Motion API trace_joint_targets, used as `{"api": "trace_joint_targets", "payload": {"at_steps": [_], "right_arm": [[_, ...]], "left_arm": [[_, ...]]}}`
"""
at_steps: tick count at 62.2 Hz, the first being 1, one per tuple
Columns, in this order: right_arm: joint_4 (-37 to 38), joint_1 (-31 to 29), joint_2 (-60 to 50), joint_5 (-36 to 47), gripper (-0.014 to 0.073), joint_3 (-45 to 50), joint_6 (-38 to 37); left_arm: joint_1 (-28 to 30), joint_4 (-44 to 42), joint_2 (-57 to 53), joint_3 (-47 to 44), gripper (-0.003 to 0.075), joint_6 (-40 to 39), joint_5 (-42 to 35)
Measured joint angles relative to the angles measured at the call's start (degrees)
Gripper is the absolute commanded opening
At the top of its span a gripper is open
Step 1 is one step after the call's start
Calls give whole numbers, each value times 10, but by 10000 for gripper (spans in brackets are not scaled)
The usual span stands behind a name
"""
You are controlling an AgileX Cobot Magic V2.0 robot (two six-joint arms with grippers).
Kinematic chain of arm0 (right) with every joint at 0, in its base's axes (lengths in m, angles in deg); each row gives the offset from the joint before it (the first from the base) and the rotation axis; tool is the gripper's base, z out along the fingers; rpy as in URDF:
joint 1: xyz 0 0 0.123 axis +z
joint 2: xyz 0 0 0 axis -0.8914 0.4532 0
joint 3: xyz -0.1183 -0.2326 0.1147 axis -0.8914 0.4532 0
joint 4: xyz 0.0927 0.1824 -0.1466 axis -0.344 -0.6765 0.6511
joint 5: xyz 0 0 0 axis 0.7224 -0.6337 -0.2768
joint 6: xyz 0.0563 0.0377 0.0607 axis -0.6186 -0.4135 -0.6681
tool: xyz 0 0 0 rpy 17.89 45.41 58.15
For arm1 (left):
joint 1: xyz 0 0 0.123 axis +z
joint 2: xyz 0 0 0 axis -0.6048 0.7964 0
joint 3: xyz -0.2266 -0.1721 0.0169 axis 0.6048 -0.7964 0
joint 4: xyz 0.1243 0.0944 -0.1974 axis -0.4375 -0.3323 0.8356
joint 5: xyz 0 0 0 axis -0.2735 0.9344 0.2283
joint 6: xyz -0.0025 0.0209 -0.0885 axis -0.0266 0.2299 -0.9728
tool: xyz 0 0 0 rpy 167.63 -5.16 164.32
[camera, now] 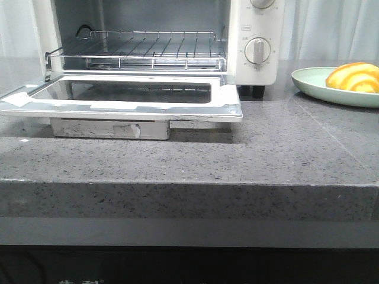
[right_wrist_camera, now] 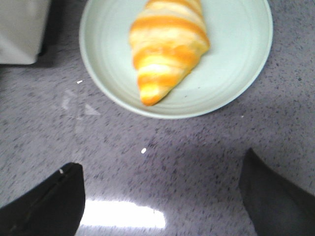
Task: Put bread in oven
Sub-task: 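Release the door and move the right gripper down over the croissant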
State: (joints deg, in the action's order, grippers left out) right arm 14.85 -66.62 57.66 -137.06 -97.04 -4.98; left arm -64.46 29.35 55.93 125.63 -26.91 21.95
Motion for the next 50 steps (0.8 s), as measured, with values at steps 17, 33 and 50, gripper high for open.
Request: {"api": "trace_joint_targets", "payload": {"at_steps": [17, 33, 50], "right_arm": [[-14, -7, 148, -26, 645, -109, -7], [-55, -7, 249, -53, 645, -178, -7], [-56, -7, 327, -54, 630, -219, -7]], "left_arm": [[0, 0, 0, -1, -18, 0, 0], [0, -1, 0, -1, -18, 0, 0], [0, -1, 0, -1, -18, 0, 0]]}}
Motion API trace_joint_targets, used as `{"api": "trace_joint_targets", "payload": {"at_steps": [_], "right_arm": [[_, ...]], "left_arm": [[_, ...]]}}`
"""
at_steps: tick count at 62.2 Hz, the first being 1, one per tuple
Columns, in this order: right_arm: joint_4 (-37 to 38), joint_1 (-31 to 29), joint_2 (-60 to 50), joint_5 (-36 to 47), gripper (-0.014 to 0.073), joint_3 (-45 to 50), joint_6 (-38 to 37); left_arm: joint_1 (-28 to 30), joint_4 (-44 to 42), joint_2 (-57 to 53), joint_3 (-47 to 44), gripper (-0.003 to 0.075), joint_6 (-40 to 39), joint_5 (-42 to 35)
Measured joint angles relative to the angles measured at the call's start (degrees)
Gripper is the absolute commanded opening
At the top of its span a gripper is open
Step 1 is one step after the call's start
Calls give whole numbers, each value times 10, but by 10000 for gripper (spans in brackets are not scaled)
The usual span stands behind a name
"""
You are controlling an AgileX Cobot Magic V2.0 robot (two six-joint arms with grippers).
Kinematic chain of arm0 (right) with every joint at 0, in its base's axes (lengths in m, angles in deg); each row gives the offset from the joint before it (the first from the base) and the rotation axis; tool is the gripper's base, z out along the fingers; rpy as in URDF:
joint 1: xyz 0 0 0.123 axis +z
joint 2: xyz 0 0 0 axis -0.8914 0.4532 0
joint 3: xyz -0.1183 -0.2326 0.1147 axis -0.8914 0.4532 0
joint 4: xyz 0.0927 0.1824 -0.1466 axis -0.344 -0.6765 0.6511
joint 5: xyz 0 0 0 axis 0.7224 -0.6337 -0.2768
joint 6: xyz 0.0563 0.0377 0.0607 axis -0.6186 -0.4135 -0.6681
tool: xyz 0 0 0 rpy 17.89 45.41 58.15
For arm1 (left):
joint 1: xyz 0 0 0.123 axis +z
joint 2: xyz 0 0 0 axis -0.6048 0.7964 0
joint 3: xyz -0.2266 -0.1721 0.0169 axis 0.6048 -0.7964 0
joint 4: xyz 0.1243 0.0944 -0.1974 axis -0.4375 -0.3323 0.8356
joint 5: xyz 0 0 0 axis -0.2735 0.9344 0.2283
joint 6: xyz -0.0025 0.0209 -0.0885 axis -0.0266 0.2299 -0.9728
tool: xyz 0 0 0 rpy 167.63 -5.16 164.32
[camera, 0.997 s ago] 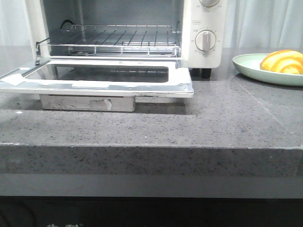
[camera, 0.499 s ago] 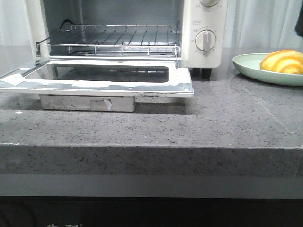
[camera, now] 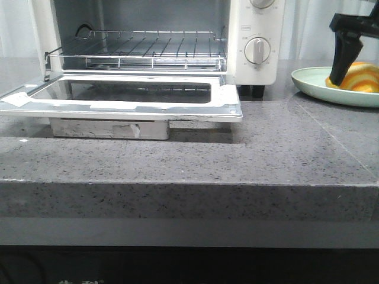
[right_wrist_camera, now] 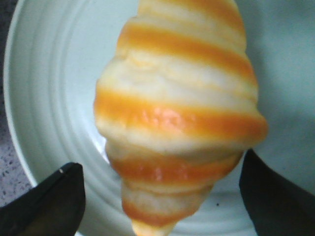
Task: Put bread in oven
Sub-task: 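Release the door and move the right gripper down over the croissant, then close the right gripper on the croissant and lift it off the plate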
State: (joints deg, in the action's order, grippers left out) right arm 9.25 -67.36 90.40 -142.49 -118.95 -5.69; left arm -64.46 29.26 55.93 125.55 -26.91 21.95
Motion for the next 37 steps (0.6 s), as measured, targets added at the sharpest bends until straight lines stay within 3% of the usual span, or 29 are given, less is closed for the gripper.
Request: {"api": "trace_joint_targets", "payload": {"at_steps": [4, 13, 16, 24, 37], "right_arm": [[0, 0, 10, -1, 573, -3, 0], [0, 0, 13, -9, 232, -7, -1], [0, 0, 13, -9, 168, -7, -1], [0, 0, 13, -10, 90, -8, -1], [1, 0, -9, -20, 85, -8, -1]], "left_arm": [[0, 0, 0, 0, -18, 0, 0], [0, 0, 0, 0, -18, 0, 0], [0, 0, 0, 0, -18, 0, 0], [0, 0, 0, 0, -18, 0, 0], [0, 0, 0, 0, -18, 0, 0]]}}
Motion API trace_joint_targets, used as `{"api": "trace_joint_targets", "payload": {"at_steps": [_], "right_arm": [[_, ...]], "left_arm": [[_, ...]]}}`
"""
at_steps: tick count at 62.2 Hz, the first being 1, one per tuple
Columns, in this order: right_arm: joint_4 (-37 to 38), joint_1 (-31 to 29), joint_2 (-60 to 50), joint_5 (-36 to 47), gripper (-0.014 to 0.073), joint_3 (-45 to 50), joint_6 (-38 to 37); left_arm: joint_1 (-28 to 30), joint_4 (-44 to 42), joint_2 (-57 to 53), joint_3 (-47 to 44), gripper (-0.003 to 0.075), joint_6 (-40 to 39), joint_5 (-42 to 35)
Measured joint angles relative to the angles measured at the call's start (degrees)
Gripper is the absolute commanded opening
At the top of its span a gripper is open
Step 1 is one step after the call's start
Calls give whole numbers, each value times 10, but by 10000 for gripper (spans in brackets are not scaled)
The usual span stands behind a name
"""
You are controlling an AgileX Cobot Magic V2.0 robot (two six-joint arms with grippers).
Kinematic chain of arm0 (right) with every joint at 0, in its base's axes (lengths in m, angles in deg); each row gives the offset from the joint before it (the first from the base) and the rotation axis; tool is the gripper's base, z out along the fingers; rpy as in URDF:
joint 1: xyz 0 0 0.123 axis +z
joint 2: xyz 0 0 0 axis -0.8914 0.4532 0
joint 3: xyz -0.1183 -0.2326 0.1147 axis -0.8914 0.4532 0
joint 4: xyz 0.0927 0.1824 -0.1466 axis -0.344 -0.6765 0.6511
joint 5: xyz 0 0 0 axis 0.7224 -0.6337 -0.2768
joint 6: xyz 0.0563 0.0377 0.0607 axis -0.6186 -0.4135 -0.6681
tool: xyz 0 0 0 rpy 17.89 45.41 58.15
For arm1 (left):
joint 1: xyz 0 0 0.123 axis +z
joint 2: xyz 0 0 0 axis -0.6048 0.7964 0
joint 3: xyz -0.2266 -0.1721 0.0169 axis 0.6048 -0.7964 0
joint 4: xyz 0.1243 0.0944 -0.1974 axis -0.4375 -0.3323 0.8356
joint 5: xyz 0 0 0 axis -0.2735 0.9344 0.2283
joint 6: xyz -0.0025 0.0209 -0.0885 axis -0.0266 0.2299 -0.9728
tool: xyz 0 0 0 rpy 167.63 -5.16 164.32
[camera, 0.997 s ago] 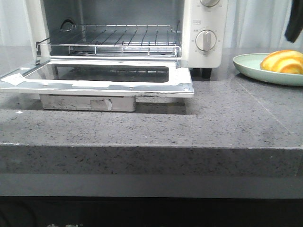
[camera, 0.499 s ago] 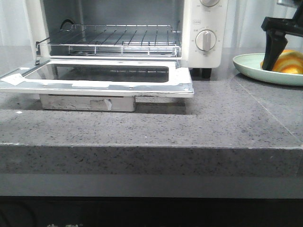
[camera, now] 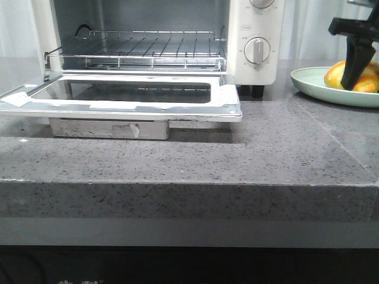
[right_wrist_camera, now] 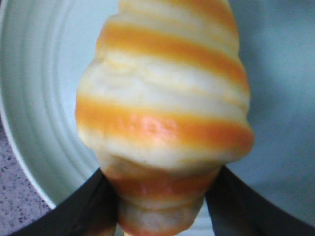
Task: Put bread in oven
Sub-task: 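Close the right gripper on the croissant and lift it off the plate, then carry the croissant with the right gripper into the open oven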
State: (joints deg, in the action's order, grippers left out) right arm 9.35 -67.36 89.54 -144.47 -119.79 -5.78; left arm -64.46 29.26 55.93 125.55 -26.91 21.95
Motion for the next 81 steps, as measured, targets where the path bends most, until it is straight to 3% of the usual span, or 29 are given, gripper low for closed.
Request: {"api": "trace_joint_targets", "payload": {"at_steps": [23, 38, 55, 68, 81], "right_arm": [[0, 0, -118, -83, 85, 9, 0], [0, 39, -261, -26, 85, 146, 0], [-1, 180, -373, -15, 85, 267, 0], [-7, 334, -369, 12, 85, 269, -39], [14, 414, -285, 26, 85, 213, -75]], "left_arm": [[0, 0, 0, 0, -18, 0, 0], [0, 0, 0, 0, -18, 0, 0], [0, -1, 0, 0, -18, 0, 0], [0, -1, 0, 0, -18, -1, 0], [0, -1, 0, 0, -18, -1, 0]]}}
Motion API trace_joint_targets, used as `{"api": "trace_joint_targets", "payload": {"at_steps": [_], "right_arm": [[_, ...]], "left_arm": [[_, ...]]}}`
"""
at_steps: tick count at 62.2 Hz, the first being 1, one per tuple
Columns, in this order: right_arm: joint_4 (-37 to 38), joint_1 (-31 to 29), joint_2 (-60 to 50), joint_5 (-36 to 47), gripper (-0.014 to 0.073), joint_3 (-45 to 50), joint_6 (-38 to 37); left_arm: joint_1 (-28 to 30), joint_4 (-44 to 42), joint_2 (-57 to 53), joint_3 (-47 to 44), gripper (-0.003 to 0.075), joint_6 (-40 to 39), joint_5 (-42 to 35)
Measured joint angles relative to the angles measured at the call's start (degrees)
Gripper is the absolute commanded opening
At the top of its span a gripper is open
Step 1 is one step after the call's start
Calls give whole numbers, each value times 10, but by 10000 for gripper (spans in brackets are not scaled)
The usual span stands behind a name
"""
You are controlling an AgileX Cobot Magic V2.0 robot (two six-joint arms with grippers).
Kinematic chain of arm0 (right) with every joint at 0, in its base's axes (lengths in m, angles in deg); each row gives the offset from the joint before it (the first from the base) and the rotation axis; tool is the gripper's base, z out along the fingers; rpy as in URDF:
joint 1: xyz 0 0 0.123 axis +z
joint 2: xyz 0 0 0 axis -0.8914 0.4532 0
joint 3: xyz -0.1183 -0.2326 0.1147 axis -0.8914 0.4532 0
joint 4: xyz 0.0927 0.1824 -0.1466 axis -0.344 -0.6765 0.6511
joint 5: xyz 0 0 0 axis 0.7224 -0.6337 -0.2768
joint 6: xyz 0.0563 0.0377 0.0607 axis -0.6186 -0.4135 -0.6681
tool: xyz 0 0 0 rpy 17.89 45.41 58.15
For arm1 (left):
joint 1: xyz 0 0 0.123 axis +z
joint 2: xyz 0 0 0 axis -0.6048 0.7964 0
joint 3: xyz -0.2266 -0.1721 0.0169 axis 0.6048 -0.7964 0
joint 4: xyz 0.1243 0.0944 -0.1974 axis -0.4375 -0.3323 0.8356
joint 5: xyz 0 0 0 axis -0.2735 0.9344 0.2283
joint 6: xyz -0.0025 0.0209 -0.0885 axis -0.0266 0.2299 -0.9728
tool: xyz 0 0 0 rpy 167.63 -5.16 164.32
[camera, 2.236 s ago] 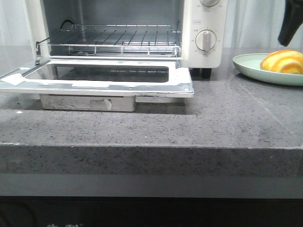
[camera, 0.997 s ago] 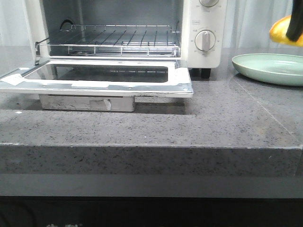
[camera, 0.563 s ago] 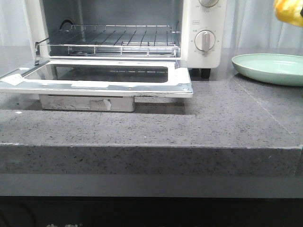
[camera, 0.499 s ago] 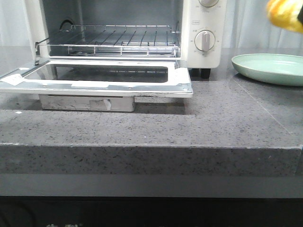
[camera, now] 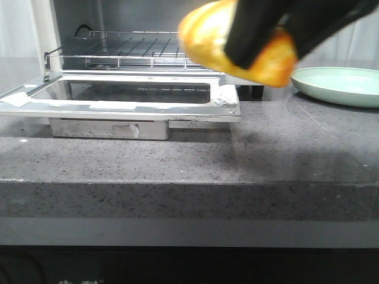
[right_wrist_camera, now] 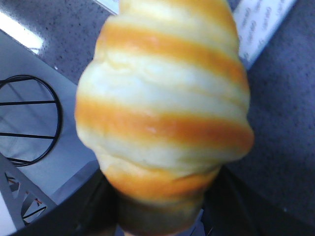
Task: Put bread in oven
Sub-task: 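Carry the croissant with the right gripper into the open oven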
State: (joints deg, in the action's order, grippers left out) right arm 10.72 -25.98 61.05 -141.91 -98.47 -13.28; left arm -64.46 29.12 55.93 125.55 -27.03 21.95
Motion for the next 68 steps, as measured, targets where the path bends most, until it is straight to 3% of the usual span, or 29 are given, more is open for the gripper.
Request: {"api": "trace_joint_targets", "payload": {"at_steps": [20, 46, 68], "right_arm": [[78, 25, 165, -13, 85, -212, -43], [175, 25, 362, -96, 85, -501, -55], [231, 22, 442, -118, 85, -584, -58]], "left_arm": [[0, 0, 0, 0, -18, 0, 0], [0, 0, 0, 0, -18, 0, -14], [0, 0, 0, 0, -18, 0, -18]]}}
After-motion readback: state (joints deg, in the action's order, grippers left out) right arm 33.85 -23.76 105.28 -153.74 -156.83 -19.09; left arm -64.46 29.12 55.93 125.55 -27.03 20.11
